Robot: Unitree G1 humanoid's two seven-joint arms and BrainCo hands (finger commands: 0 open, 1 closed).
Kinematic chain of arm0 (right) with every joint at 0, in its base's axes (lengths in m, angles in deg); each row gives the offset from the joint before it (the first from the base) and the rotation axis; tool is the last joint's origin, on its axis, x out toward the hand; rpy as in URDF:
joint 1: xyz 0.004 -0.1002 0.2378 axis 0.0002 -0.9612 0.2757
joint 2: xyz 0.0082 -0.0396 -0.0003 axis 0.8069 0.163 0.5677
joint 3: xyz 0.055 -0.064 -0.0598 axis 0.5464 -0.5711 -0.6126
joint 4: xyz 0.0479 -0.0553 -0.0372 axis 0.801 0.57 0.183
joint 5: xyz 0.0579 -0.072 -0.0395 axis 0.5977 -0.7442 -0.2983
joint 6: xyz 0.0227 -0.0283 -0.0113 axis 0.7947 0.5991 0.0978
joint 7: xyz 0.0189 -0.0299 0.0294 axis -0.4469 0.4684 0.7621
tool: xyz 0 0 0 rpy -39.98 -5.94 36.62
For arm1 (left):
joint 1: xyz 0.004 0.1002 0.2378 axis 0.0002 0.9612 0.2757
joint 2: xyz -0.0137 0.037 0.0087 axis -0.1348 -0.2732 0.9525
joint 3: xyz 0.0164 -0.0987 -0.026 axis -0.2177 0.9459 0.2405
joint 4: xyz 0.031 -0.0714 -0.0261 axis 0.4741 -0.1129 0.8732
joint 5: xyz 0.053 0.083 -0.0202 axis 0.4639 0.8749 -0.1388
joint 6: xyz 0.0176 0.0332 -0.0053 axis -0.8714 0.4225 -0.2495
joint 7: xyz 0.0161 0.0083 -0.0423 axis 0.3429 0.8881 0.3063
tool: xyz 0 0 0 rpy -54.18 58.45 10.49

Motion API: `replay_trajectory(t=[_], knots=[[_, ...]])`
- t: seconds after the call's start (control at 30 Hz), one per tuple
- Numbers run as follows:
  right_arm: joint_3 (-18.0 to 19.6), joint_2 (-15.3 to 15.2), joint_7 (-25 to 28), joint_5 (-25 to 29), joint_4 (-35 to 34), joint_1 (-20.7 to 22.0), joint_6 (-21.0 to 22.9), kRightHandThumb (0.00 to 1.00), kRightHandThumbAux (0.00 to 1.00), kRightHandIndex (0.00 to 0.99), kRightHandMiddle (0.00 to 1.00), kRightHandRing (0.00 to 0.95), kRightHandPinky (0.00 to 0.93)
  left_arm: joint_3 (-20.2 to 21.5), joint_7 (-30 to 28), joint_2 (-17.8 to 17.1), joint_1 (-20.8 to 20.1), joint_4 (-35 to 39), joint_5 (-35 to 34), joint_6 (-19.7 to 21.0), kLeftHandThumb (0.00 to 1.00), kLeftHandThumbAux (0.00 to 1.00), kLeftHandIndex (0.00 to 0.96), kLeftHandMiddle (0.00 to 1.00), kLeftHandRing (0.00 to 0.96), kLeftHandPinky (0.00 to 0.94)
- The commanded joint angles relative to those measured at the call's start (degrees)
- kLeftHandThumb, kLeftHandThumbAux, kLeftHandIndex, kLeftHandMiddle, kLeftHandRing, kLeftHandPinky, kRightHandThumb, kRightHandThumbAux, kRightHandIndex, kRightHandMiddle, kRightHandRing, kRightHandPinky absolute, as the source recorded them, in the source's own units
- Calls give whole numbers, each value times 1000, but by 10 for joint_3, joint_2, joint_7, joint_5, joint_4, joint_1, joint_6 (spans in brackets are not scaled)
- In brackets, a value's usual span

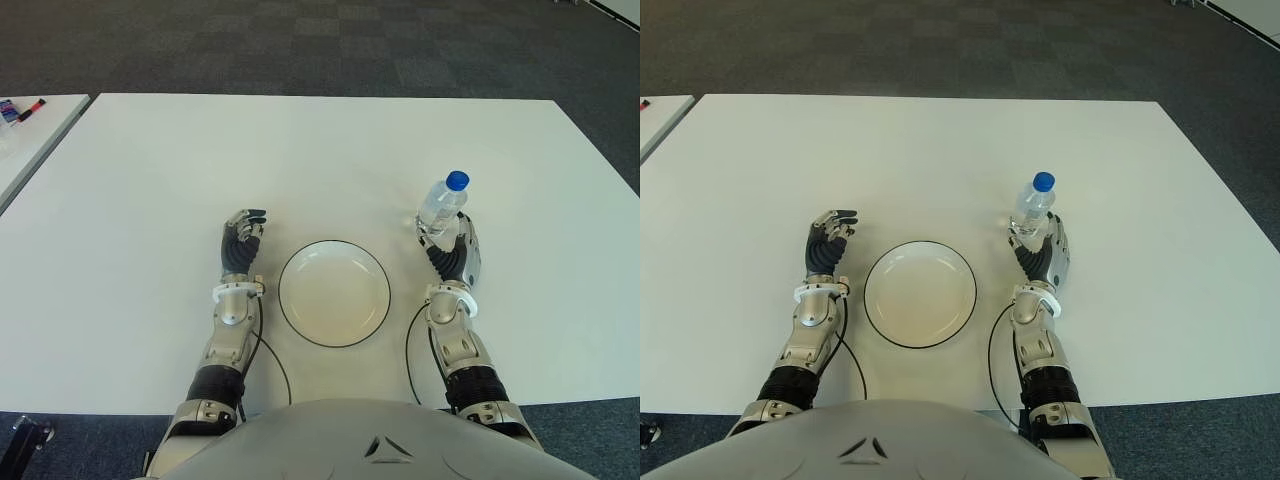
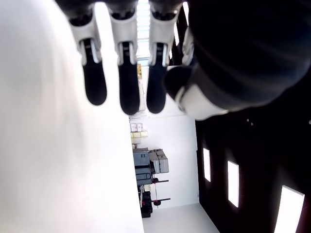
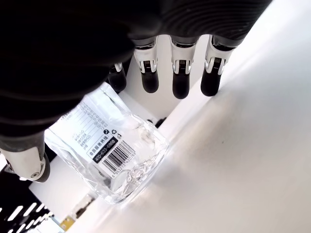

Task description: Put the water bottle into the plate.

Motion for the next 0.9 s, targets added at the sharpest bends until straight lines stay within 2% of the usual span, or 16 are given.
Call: replay_trajectory(t=[0.03,0.9], knots=[[-5,9,22,19,4,12,12,289,474,3,32,57,99,0,-3,2,2,-1,0,5,717,708,413,344,349,373],[-8,12,52,51,15,34,2,365,482,0,22,45,107,-1,3,2,3,-5,8,-1,716,708,413,351,361,392]])
